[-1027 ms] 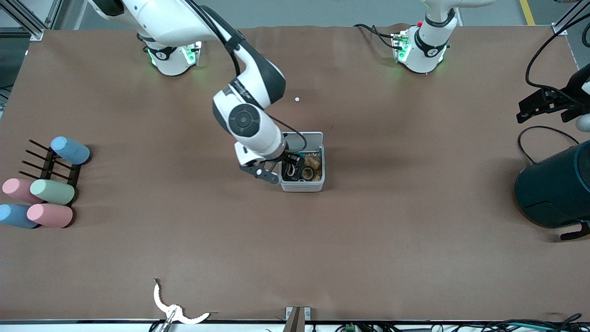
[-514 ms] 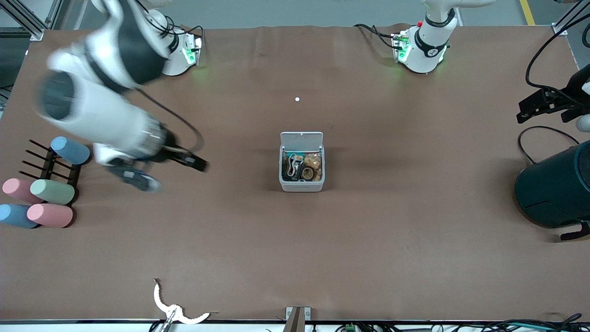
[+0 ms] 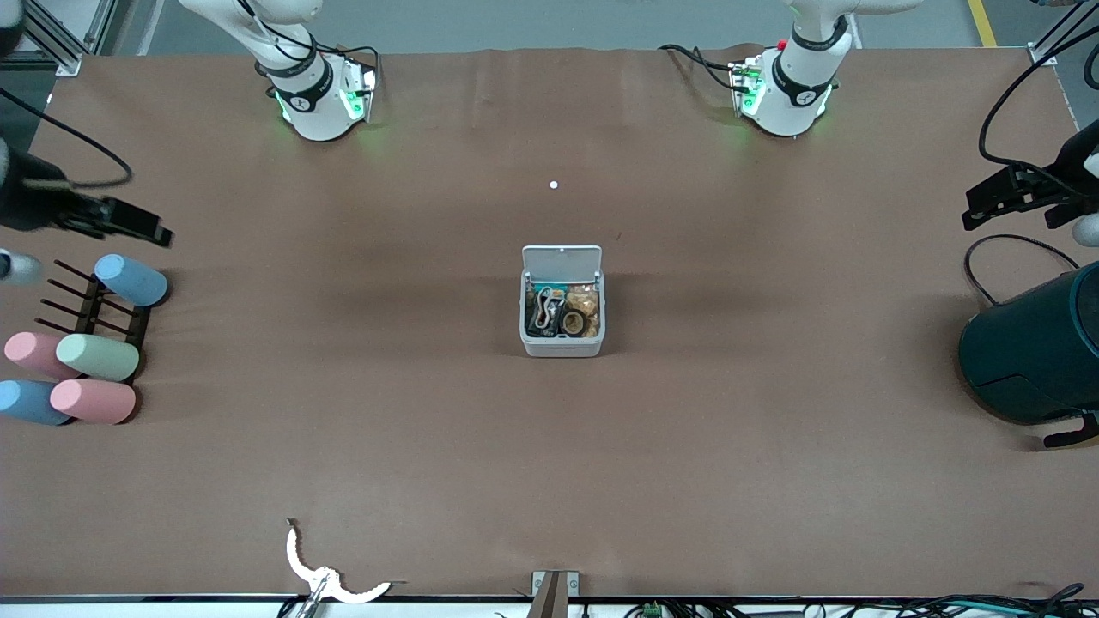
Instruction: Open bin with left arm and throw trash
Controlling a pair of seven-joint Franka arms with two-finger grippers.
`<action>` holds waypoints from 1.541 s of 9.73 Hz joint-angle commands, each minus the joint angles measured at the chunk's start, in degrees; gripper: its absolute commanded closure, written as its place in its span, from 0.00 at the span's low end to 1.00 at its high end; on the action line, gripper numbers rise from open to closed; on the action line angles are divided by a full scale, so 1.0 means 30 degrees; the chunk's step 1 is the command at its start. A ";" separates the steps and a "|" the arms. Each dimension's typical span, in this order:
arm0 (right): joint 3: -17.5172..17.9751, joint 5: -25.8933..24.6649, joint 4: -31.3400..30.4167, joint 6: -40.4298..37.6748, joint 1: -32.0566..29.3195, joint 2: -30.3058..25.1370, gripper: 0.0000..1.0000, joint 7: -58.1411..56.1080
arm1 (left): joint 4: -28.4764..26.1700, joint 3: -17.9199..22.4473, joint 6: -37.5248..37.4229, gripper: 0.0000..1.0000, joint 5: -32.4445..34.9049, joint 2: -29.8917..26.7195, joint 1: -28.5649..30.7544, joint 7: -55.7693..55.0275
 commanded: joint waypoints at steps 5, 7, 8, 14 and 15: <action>0.0587 -0.1319 -0.0683 -0.0200 -0.0599 -0.1525 0.01 -0.1830 | 0.0237 0.0052 -0.0050 0.00 -0.0300 0.0179 0.0165 -0.0125; 0.0587 -0.1205 -0.0622 -0.0201 -0.0570 -0.1525 0.01 -0.1890 | 0.0295 0.0052 -0.0050 0.00 -0.0212 0.0324 0.0135 -0.0096; 0.0587 -0.1175 -0.0622 -0.0230 -0.0599 -0.1525 0.01 -0.1861 | 0.0354 0.0052 -0.0050 0.00 -0.0241 0.0354 0.0135 -0.0096; -0.3853 -0.1380 -0.0651 -0.0874 0.4164 -0.1642 0.01 -0.1919 | 0.0530 0.0052 -0.0050 0.00 -0.0271 0.0413 0.0135 -0.0096; -0.5055 -0.1380 -0.0709 -0.0903 0.5162 -0.1729 0.01 -0.1919 | 0.0530 0.0023 -0.0050 0.00 -0.0271 0.0442 0.0164 -0.0096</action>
